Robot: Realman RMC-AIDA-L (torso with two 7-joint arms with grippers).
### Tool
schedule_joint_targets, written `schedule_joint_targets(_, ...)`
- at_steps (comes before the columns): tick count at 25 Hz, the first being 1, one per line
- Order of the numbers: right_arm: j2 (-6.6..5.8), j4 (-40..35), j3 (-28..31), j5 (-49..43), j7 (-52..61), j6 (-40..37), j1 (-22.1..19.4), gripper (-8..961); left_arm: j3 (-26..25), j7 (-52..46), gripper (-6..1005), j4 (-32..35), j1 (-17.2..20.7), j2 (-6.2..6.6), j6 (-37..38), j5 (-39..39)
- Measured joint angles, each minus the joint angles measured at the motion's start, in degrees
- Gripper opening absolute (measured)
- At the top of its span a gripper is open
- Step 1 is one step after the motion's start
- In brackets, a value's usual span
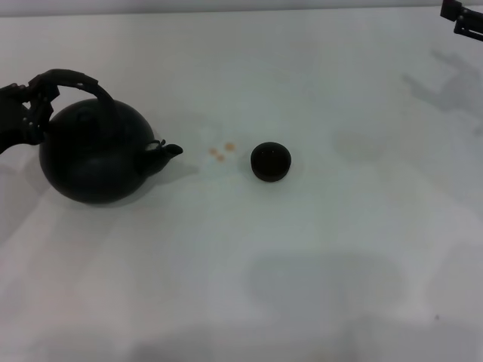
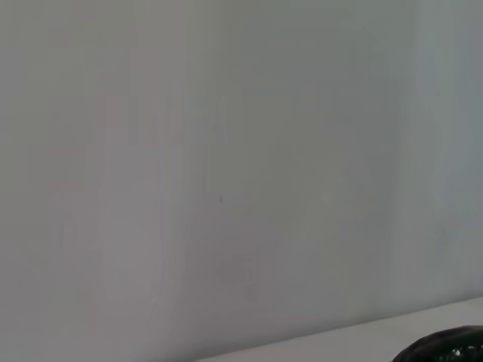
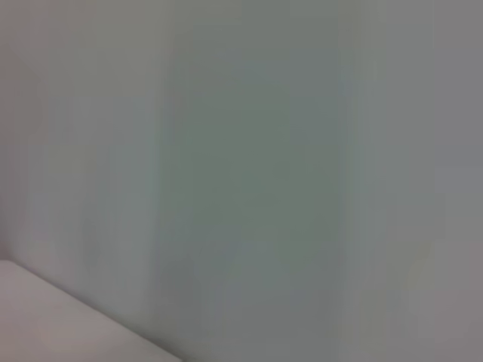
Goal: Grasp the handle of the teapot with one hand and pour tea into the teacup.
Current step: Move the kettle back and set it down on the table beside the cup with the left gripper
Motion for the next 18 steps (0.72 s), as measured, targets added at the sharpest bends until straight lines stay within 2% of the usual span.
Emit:
schedule_joint_targets(7,0.51,0.1,0.0,0.0,0.0,0.4,-0.6,855,-0.1,3.8,126,-2.3,0.1,-0.06,0.8,-2.3)
schedule_joint_targets(14,-0.92,0.2,0.1,0.0,1.4,2.6,0.1,855,-0.1,6.0,127,-4.6,0.0,0.07,1.5,-4.3)
schedule_joint_targets(18,-0.83,0.2,0.1,0.0,1.5,2.8,0.1,856,-0.1,6.5,126,-5.2,0.0,0.09,1.5,-4.5)
